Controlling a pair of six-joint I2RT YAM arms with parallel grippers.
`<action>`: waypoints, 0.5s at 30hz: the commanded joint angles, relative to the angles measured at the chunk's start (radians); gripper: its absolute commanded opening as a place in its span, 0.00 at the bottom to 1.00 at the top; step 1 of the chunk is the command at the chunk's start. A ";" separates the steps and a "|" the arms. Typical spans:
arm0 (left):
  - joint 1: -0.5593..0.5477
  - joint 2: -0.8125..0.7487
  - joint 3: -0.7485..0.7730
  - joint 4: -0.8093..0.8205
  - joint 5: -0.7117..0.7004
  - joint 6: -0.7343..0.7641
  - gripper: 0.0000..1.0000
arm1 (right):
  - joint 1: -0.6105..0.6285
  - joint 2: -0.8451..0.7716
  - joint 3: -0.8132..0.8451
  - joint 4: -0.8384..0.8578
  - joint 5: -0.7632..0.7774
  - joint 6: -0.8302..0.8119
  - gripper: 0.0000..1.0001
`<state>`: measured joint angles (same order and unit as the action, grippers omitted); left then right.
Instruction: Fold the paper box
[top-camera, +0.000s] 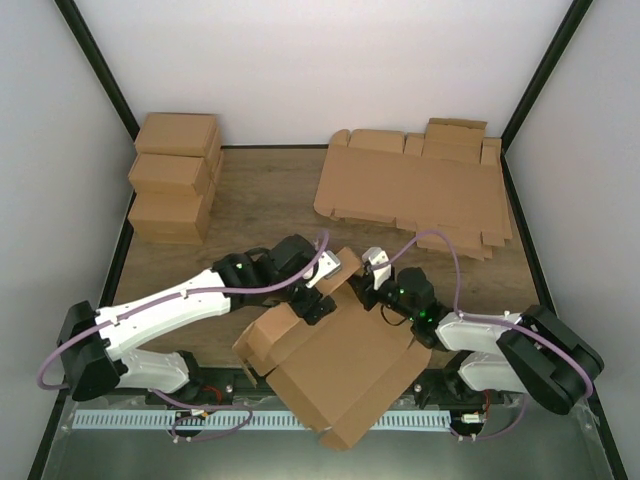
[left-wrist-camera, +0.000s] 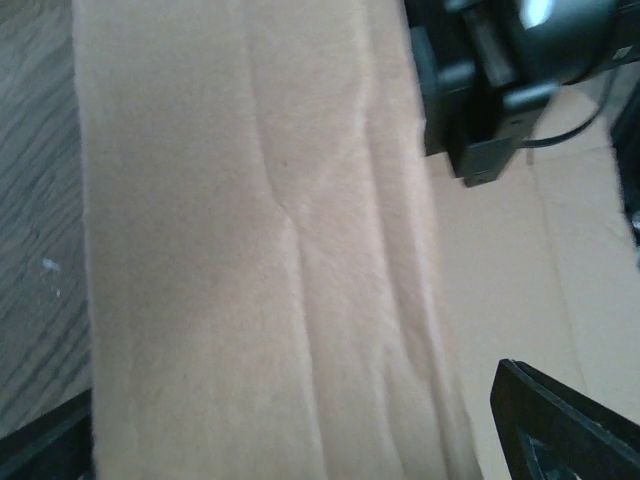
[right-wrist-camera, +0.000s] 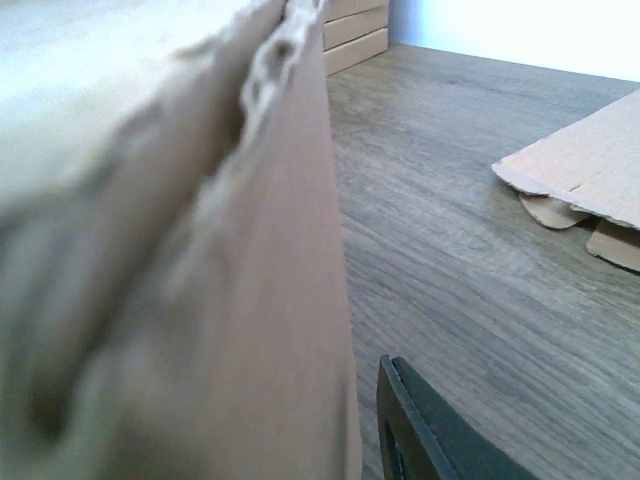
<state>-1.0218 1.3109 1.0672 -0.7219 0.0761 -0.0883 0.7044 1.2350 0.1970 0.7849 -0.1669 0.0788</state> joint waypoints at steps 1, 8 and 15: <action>0.005 -0.053 0.029 0.088 0.083 -0.066 0.96 | 0.007 -0.002 0.000 0.063 0.079 -0.011 0.30; 0.111 -0.058 0.048 0.173 0.215 -0.134 0.98 | 0.007 0.003 -0.008 0.078 0.083 -0.011 0.23; 0.232 -0.082 0.038 0.223 0.284 -0.200 1.00 | 0.007 0.010 -0.018 0.097 0.069 -0.025 0.22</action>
<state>-0.8349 1.2640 1.0904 -0.5591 0.2958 -0.2356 0.7048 1.2350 0.1841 0.8249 -0.1062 0.0765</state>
